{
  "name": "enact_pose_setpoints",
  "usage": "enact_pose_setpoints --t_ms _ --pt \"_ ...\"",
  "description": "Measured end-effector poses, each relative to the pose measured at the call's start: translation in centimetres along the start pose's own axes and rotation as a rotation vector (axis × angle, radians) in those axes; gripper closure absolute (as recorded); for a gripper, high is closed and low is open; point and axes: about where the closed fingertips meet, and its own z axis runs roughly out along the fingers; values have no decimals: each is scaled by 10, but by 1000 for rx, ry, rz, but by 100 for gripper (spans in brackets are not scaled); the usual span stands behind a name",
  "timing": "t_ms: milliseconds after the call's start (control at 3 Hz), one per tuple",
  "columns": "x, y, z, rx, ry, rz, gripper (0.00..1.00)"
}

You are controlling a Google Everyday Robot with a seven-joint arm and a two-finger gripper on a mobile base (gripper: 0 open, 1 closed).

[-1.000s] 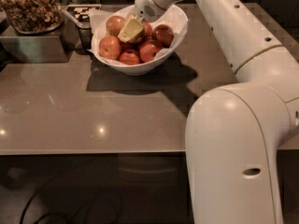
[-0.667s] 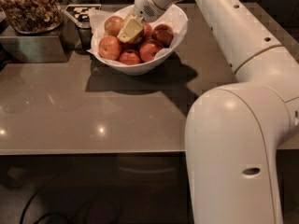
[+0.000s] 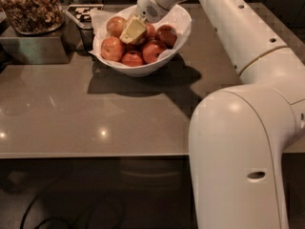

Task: Pick apple from white bowl

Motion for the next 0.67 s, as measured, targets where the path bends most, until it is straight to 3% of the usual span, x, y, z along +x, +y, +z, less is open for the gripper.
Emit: enact_pose_setpoints --t_ms 333,667 --pt "-15 8 -21 24 23 -58 100" --pt "-47 33 -62 39 -27 -152 100"
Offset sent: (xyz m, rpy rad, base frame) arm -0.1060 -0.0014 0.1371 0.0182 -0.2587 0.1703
